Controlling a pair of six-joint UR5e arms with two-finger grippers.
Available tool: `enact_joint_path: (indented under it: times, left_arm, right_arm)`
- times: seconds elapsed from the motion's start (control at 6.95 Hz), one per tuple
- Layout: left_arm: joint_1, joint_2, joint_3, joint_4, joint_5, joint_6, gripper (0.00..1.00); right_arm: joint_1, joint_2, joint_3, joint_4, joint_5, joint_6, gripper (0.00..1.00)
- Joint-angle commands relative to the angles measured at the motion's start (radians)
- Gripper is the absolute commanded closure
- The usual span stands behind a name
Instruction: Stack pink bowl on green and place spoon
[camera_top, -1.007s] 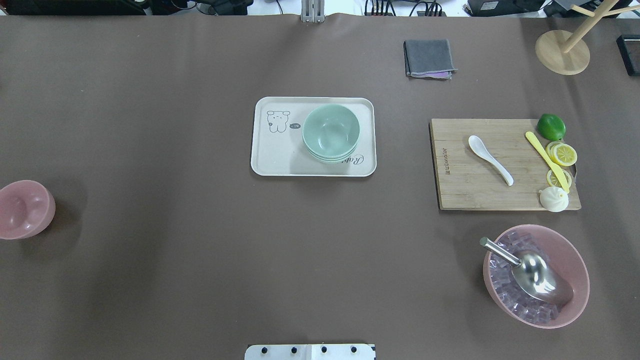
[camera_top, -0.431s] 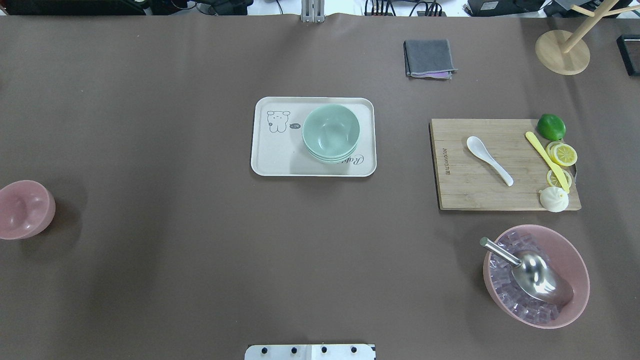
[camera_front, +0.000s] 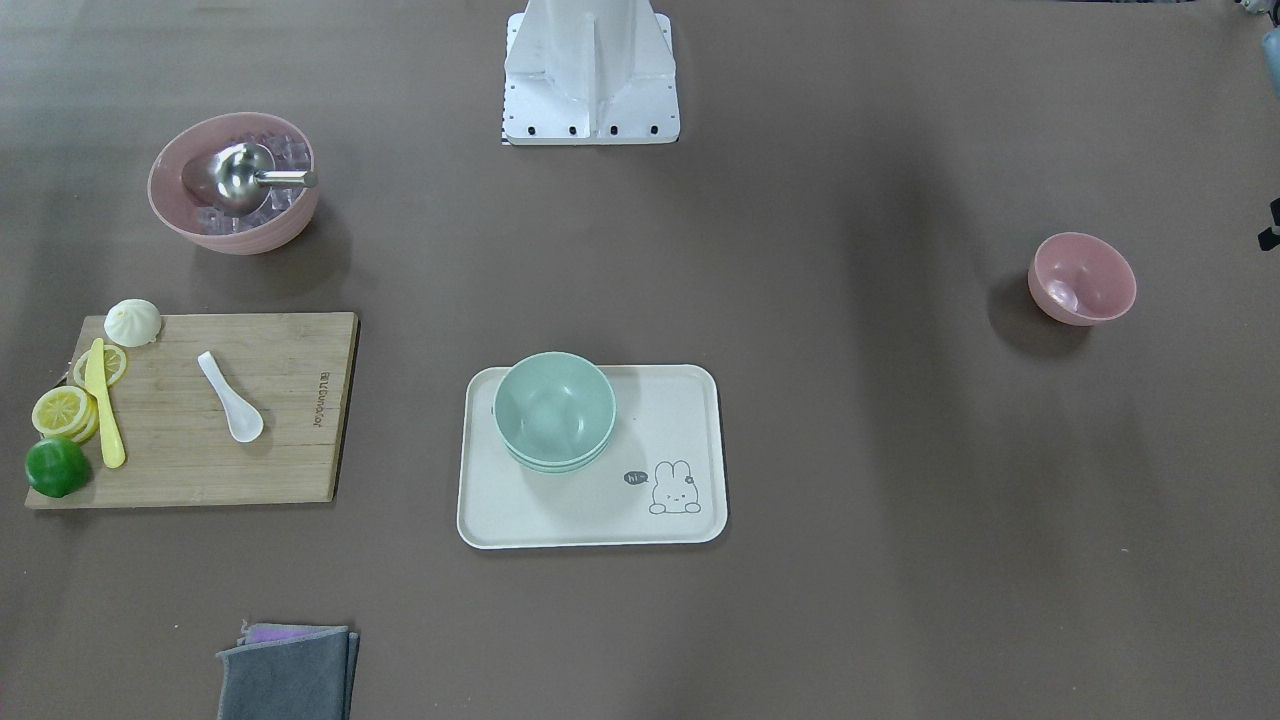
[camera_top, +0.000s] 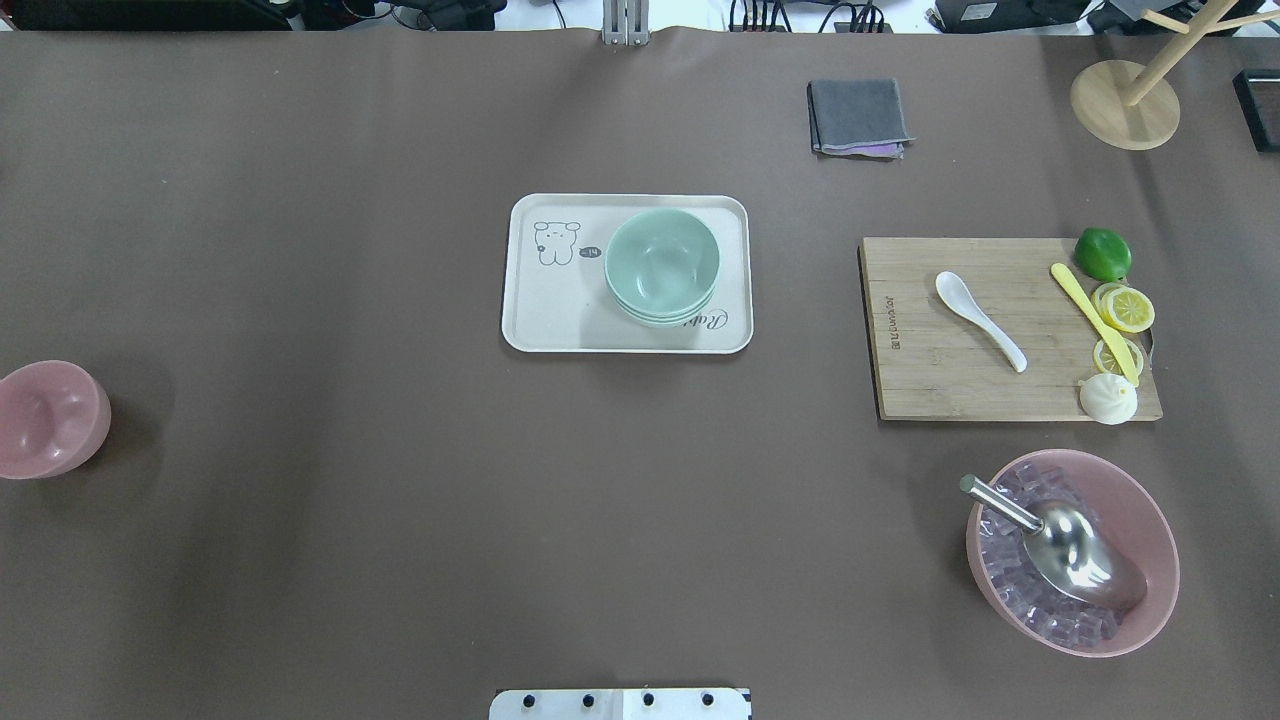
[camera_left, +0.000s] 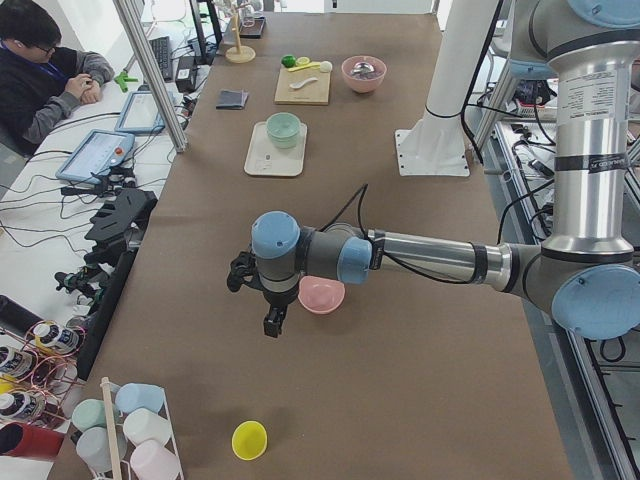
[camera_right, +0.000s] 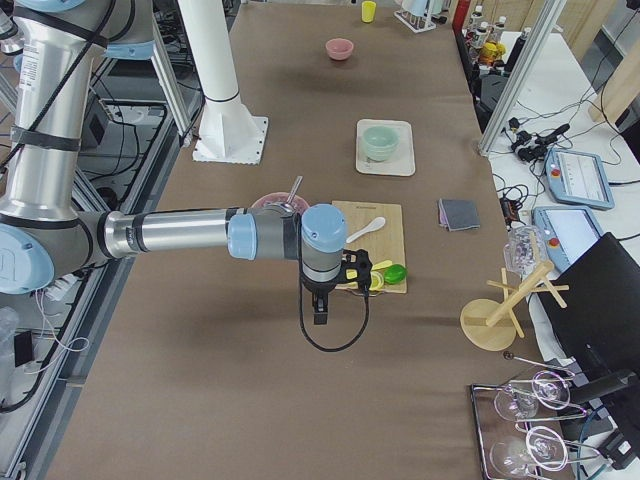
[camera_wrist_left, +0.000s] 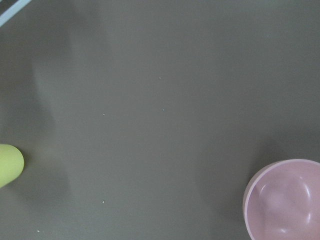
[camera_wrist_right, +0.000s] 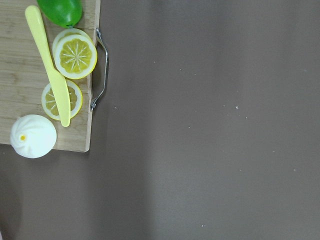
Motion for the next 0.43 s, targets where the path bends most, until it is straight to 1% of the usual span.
enact_joint_path:
  times: [0.0,0.14,0.29]
  left_arm:
    - [0.118,0.050,0.070,-0.259,0.000,-0.217,0.00]
    - [0.155,0.049,0.157,-0.392,-0.002,-0.272,0.01]
    - [0.176,0.046,0.176,-0.456,-0.005,-0.333,0.01]
  right_arm:
    - [-0.080,-0.019,-0.006,0.151,-0.007,0.194,0.00]
    - [-0.093,-0.029,-0.030,0.208,-0.007,0.199,0.00]
    - [-0.093,-0.030,-0.036,0.213,-0.007,0.199,0.00]
